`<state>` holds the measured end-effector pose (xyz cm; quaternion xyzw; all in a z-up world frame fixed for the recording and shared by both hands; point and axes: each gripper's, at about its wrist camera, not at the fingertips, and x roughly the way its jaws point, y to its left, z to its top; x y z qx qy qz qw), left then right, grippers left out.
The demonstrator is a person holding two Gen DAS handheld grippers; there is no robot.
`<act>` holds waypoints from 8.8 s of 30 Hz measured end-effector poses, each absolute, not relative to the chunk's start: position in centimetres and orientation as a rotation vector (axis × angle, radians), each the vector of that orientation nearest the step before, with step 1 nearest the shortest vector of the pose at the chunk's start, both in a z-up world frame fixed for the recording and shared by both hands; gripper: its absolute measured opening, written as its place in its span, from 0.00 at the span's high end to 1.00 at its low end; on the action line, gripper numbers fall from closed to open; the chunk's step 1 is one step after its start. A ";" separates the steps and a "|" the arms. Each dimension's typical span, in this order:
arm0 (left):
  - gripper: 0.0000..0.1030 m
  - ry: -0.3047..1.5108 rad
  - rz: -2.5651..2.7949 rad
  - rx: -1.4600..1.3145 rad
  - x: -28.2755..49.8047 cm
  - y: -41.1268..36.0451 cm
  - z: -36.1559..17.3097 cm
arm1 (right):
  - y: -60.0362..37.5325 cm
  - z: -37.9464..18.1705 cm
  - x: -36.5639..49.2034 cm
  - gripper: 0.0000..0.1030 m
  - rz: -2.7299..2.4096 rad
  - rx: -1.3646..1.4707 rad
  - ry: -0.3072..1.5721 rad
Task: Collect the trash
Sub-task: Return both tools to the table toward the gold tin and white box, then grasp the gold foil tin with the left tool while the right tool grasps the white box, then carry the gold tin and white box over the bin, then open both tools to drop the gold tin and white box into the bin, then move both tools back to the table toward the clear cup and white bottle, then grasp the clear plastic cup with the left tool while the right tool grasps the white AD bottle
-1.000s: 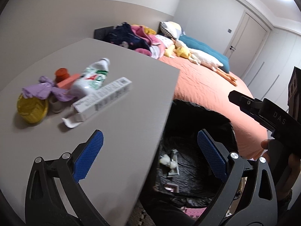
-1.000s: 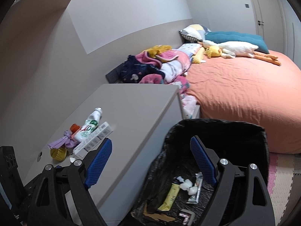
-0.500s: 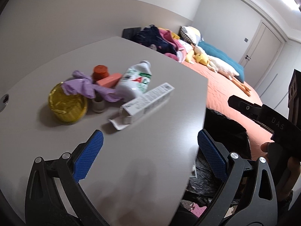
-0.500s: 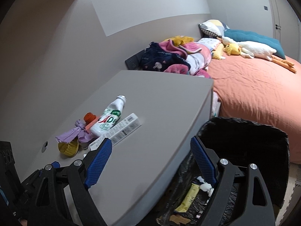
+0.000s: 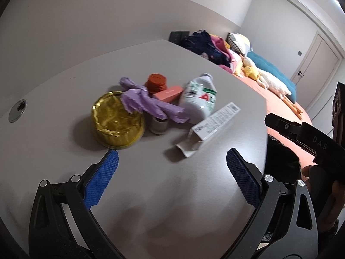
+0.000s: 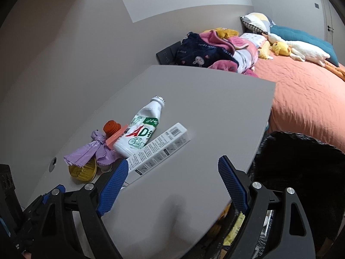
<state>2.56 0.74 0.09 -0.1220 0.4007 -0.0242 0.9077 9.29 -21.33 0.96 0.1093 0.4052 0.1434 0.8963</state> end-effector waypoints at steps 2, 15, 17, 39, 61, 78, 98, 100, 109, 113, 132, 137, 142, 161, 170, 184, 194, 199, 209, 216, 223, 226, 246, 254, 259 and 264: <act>0.06 0.832 -0.034 -0.247 2.9 1.3 -0.3 | -20.7 0.6 9.7 0.17 0.299 0.220 0.849; 0.06 0.875 0.041 -0.226 6.1 4.2 -2.7 | -17.1 -2.2 13.1 0.17 0.293 0.170 0.920; 0.06 0.880 0.049 -0.212 6.4 4.5 -3.0 | -16.6 -2.7 13.5 0.17 0.305 0.175 0.936; 0.11 0.883 0.076 -0.182 8.0 7.2 -4.3 | -12.5 -4.8 15.7 0.37 0.244 0.042 0.951; 0.24 0.812 0.090 -0.195 3.8 6.6 -1.7 | -15.6 -2.2 13.0 0.73 0.349 0.155 0.926; 0.24 0.727 0.002 -0.161 0.3 0.8 2.1 | -20.1 1.8 7.6 0.73 0.356 0.169 0.835; 0.24 0.688 -0.144 -0.111 -0.5 -8.3 3.7 | -27.4 4.3 2.9 0.73 0.281 0.190 0.756; 0.24 0.685 -0.159 -0.105 -0.6 -9.1 3.8 | -28.1 4.4 2.5 0.73 0.272 0.194 0.750; 0.24 0.682 -0.233 -0.089 -1.2 -12.8 4.2 | -31.8 4.8 0.7 0.73 0.222 0.224 0.723; 0.24 0.680 -0.267 -0.070 -1.6 -14.5 4.4 | -33.5 5.0 -0.1 0.73 0.194 0.236 0.712; 0.24 0.725 -0.465 0.006 -0.9 -23.1 3.2 | -41.5 4.6 -2.1 0.73 0.038 0.295 0.694; 0.14 0.761 -0.505 0.029 -0.4 -24.9 2.6 | -43.4 5.1 -2.6 0.60 -0.008 0.305 0.675; 0.06 0.808 -0.484 0.050 0.5 -25.8 1.8 | -45.3 5.6 -3.5 0.29 -0.073 0.330 0.627; 0.06 0.810 -0.445 0.017 0.8 -23.8 1.2 | -44.6 4.5 -2.8 0.27 -0.058 0.327 0.658; 0.06 0.819 -0.390 -0.016 1.5 -20.9 0.8 | -41.9 3.8 -1.3 0.27 -0.014 0.314 0.682; 0.06 0.797 -0.285 -0.046 2.7 -15.9 1.2 | -37.2 3.6 1.3 0.27 0.060 0.294 0.698; 0.06 0.802 -0.215 -0.086 3.9 -11.9 1.3 | -33.3 3.5 4.0 0.27 0.122 0.269 0.722; 0.06 0.807 -0.168 -0.093 4.4 -9.7 1.1 | -31.3 3.3 5.5 0.27 0.154 0.259 0.730; 0.06 0.805 -0.067 -0.145 5.0 -4.6 0.8 | -26.8 2.2 8.5 0.27 0.218 0.238 0.758; 0.06 0.811 -0.001 -0.187 5.2 -1.0 0.4 | -23.7 1.4 10.2 0.27 0.262 0.221 0.779; 0.06 0.811 0.056 -0.223 5.1 1.7 -0.1 | -21.2 0.4 11.6 0.27 0.294 0.205 0.806; 0.06 0.803 0.100 -0.231 5.1 2.8 -0.2 | -20.2 0.2 12.2 0.26 0.306 0.201 0.812; 0.25 0.860 0.311 -0.512 7.4 9.4 -3.0 | -15.7 -1.1 17.0 0.27 0.352 0.169 0.849; 0.27 0.889 0.313 -0.518 9.4 9.1 -3.5 | -14.4 -2.1 19.2 0.26 0.377 0.216 0.892; 0.42 0.885 0.316 -0.494 10.3 8.8 -3.8 | -13.4 -3.1 20.8 0.27 0.385 0.254 0.939; 0.57 0.866 0.300 -0.511 10.7 9.4 -3.9 | -12.5 -4.2 21.6 0.36 0.409 0.302 0.965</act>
